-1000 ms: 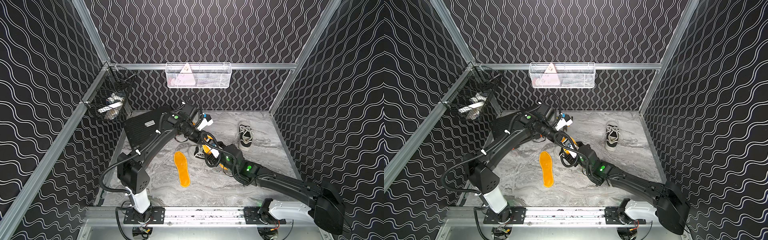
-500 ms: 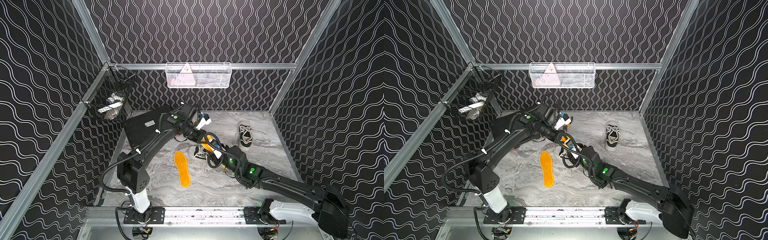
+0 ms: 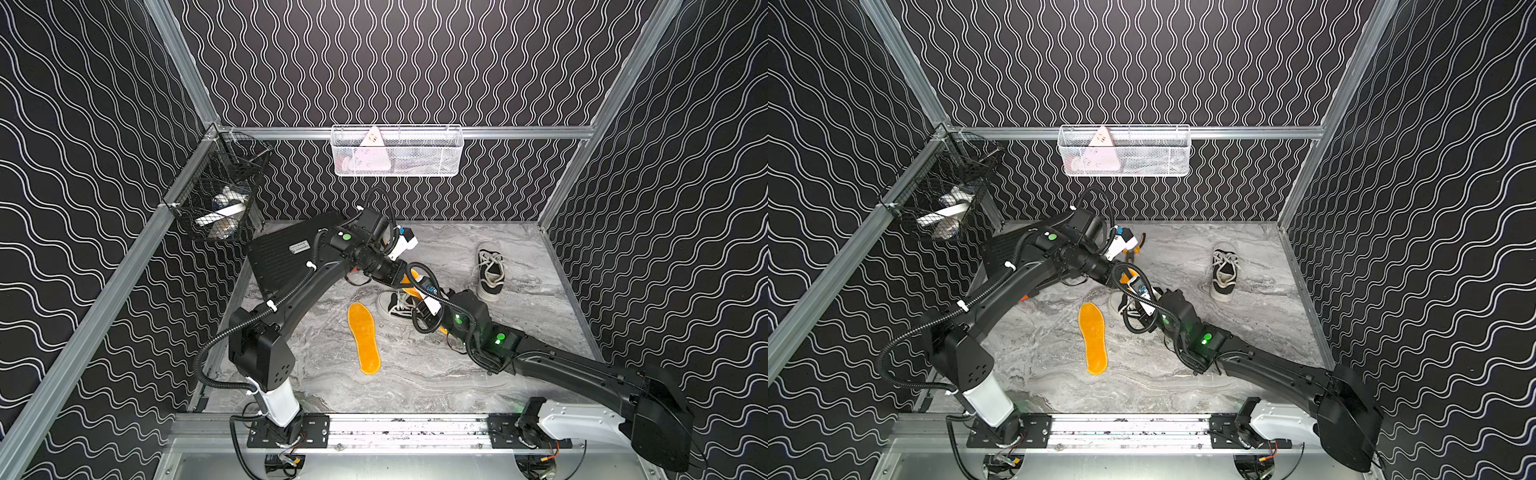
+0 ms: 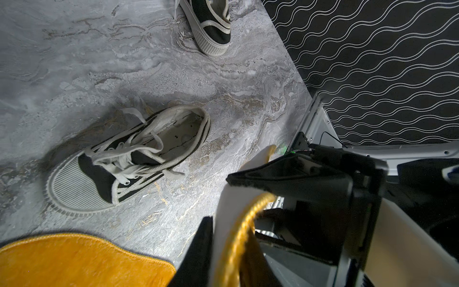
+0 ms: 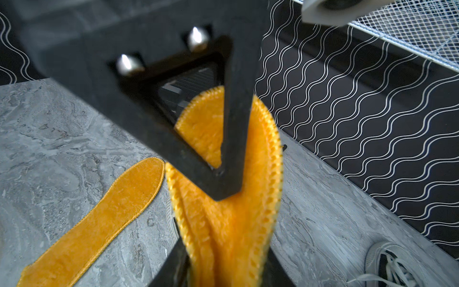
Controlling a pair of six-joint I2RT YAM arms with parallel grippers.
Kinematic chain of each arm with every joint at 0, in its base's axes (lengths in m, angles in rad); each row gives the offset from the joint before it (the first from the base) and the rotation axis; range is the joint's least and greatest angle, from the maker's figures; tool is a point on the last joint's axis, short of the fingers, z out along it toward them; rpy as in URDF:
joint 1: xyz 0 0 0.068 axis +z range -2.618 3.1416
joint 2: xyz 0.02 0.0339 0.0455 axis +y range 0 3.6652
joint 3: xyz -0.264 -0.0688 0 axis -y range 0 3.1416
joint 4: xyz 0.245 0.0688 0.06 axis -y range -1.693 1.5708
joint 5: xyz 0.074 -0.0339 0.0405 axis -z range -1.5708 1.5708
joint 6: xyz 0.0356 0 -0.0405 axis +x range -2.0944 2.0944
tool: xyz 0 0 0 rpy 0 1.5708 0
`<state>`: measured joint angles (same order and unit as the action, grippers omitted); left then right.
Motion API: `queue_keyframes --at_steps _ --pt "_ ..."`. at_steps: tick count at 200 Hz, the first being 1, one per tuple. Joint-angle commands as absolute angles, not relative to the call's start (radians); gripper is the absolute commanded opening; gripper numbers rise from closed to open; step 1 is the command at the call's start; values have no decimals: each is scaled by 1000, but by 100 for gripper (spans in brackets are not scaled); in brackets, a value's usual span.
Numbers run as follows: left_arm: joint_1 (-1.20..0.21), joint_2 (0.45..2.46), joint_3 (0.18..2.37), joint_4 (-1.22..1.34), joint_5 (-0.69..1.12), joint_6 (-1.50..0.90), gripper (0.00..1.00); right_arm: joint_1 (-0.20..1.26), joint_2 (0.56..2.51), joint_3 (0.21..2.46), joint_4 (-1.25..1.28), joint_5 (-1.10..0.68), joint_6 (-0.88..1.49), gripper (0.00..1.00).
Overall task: Insert the insole into the shoe
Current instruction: Pick up the insole from the center of the board.
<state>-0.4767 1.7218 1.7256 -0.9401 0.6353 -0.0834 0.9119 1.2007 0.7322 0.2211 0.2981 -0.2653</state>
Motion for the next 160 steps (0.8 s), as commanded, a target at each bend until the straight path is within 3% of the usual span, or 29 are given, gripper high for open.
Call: queue_keyframes --at_steps 1,23,44,74,116,160 --pt "-469 1706 1719 -918 622 -114 38 908 1212 755 214 304 -245 36" --pt "-455 1683 1708 -891 574 -143 52 889 1222 770 152 290 -218 39" --pt "-432 1642 1678 -854 425 -205 57 835 1230 787 61 284 -163 41" --pt "-442 1621 1594 -804 225 -301 59 680 1229 805 -54 243 -56 41" --pt "-691 1639 1479 -666 -31 -420 56 530 1248 880 -168 274 81 42" --pt "-804 1801 1579 -764 -252 -471 57 393 1285 953 -242 202 219 42"
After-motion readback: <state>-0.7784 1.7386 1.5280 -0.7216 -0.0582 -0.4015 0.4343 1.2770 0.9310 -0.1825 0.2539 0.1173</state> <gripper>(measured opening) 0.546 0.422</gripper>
